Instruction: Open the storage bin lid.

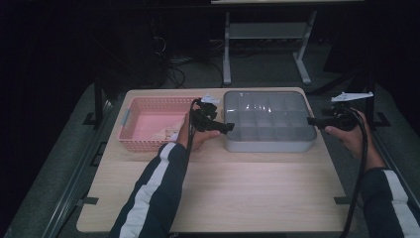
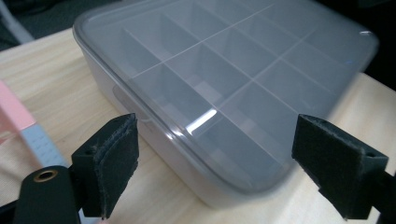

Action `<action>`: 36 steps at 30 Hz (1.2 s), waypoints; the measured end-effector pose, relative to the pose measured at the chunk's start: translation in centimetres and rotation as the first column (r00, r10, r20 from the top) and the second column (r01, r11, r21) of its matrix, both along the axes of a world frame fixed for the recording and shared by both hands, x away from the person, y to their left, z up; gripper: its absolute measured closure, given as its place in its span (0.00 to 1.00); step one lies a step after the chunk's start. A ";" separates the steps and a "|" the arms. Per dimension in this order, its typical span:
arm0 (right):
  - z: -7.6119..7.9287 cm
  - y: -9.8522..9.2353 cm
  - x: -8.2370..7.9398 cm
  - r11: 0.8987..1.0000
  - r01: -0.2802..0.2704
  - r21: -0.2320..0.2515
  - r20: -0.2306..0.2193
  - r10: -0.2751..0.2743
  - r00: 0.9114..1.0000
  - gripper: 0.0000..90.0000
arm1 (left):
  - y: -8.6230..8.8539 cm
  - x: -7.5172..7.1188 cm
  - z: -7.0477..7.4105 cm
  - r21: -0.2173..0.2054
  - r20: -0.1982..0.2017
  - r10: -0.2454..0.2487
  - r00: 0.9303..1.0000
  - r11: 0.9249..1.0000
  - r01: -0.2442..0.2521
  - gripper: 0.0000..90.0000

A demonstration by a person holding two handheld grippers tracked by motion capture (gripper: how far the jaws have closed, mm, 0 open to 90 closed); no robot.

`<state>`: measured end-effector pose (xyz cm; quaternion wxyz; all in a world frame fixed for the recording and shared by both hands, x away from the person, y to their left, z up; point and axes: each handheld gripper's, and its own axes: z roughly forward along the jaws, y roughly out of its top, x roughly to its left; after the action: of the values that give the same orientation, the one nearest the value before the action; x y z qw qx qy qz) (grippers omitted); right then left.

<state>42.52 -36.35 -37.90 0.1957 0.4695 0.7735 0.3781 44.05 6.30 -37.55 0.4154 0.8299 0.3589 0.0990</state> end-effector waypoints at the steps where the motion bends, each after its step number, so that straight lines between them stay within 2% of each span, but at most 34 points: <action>1: -0.1 0.1 0.3 1.000 0.002 -0.001 -0.004 -0.002 1.000 0.27 | -0.3 0.4 -0.2 0.003 -0.017 0.017 1.000 1.000 -0.017 0.16; 2: -0.2 0.2 0.6 1.000 0.000 0.001 -0.009 0.000 1.000 0.27 | -0.6 1.0 -0.4 -0.003 -0.050 0.034 0.998 0.999 -0.034 0.16; 3: -0.2 0.2 0.6 1.000 0.000 0.001 -0.009 0.000 1.000 0.27 | -0.6 1.0 -0.4 -0.003 -0.050 0.034 0.998 0.999 -0.034 0.16; 4: -0.4 0.4 1.2 1.000 0.002 0.004 -0.013 -0.002 1.000 0.27 | -1.1 1.8 -0.6 0.029 -0.067 0.078 0.995 0.997 -0.076 0.21; 5: -0.6 0.6 1.5 1.000 0.004 -0.009 -0.012 -0.004 1.000 0.27 | -1.2 2.1 -0.7 0.020 -0.089 0.087 0.992 0.996 -0.085 0.24; 6: -0.7 0.6 1.7 1.000 0.002 -0.011 -0.018 -0.003 1.000 0.27 | -1.3 2.4 -0.8 0.005 -0.119 0.095 0.988 0.995 -0.095 0.23; 9: -1.1 0.8 2.2 1.000 0.006 -0.009 -0.036 -0.007 0.999 0.27 | -1.7 3.0 -0.9 0.025 -0.131 0.103 0.986 0.995 -0.100 0.23; 10: -1.3 0.6 2.5 1.000 0.008 0.003 -0.038 -0.008 0.999 0.27 | -2.0 3.3 -1.1 0.020 -0.157 0.108 0.982 0.994 -0.107 0.23; 12: -1.5 0.5 2.8 1.000 0.021 0.004 -0.048 -0.021 0.999 0.27 | -2.2 3.6 -1.3 0.027 -0.171 0.123 0.977 0.992 -0.121 0.21; 13: -1.6 0.3 3.0 1.000 0.024 0.010 -0.051 -0.023 0.998 0.27 | -2.3 3.8 -1.5 0.028 -0.196 0.137 0.971 0.991 -0.135 0.20; 14: -1.6 0.3 3.0 1.000 0.024 0.010 -0.051 -0.023 0.998 0.27 | -2.3 3.8 -1.5 0.028 -0.196 0.137 0.971 0.991 -0.135 0.20; 15: -1.8 0.1 3.2 0.999 0.037 0.023 -0.058 -0.036 0.998 0.27 | -2.1 4.1 -1.8 0.036 -0.234 0.164 0.958 0.986 -0.160 0.21; 16: -2.0 -0.1 3.2 0.998 0.042 0.037 -0.063 -0.040 0.997 0.27 | -2.1 4.3 -2.1 0.040 -0.253 0.170 0.952 0.985 -0.165 0.24; 17: -2.2 -0.2 3.3 0.998 0.047 0.048 -0.068 -0.044 0.997 0.27 | -2.0 4.4 -2.3 0.038 -0.262 0.173 0.949 0.985 -0.169 0.26; 19: -2.8 -0.4 3.5 0.997 0.053 0.055 -0.087 -0.048 0.995 0.25 | -2.0 4.5 -2.5 0.000 -0.283 0.155 0.947 0.987 -0.161 0.25; 22: -3.4 -0.9 3.7 0.989 0.066 0.129 -0.107 -0.052 0.993 0.24 | -2.2 4.6 -2.6 -0.003 -0.276 0.159 0.948 0.986 -0.167 0.27; 23: -3.4 -0.9 3.7 0.989 0.066 0.129 -0.107 -0.052 0.993 0.24 | -2.2 4.6 -2.7 -0.005 -0.277 0.161 0.947 0.986 -0.169 0.27; 24: -3.9 -1.3 3.9 0.980 0.064 0.186 -0.132 -0.040 0.990 0.22 | -2.2 4.7 -2.7 -0.012 -0.280 0.168 0.945 0.984 -0.179 0.28; 25: -3.9 -1.3 3.9 0.980 0.064 0.186 -0.132 -0.040 0.990 0.22 | -2.2 4.7 -2.7 -0.012 -0.280 0.168 0.945 0.984 -0.179 0.28; 26: -4.3 -1.5 4.0 0.972 0.068 0.226 -0.150 -0.034 0.988 0.22 | -2.2 4.6 -2.7 -0.018 -0.278 0.178 0.944 0.982 -0.191 0.29; 27: -4.3 -1.5 4.0 0.972 0.068 0.226 -0.150 -0.034 0.988 0.22 | -2.2 4.6 -2.7 -0.018 -0.278 0.178 0.944 0.982 -0.191 0.29; 29: -4.6 -1.6 4.0 0.964 0.058 0.260 -0.161 -0.016 0.987 0.22 | -1.8 4.5 -2.7 -0.044 -0.280 0.191 0.941 0.976 -0.211 0.33; 33: -4.5 -1.0 3.8 0.964 0.040 0.264 -0.151 0.000 0.989 0.27 | -1.4 4.3 -2.8 -0.068 -0.276 0.181 0.944 0.976 -0.207 0.37; 35: -4.4 -0.9 3.8 0.966 0.050 0.254 -0.149 -0.012 0.989 0.27 | -1.1 4.1 -2.8 -0.082 -0.280 0.182 0.943 0.974 -0.212 0.40; 36: -4.4 -0.8 3.8 0.966 0.054 0.252 -0.148 -0.017 0.989 0.28 | -0.9 4.0 -2.7 -0.090 -0.274 0.180 0.945 0.973 -0.211 0.41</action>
<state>46.34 -37.20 -42.26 0.0839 0.5307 0.7220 0.4358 48.01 5.36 -40.28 0.4005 0.7698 0.4970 0.0068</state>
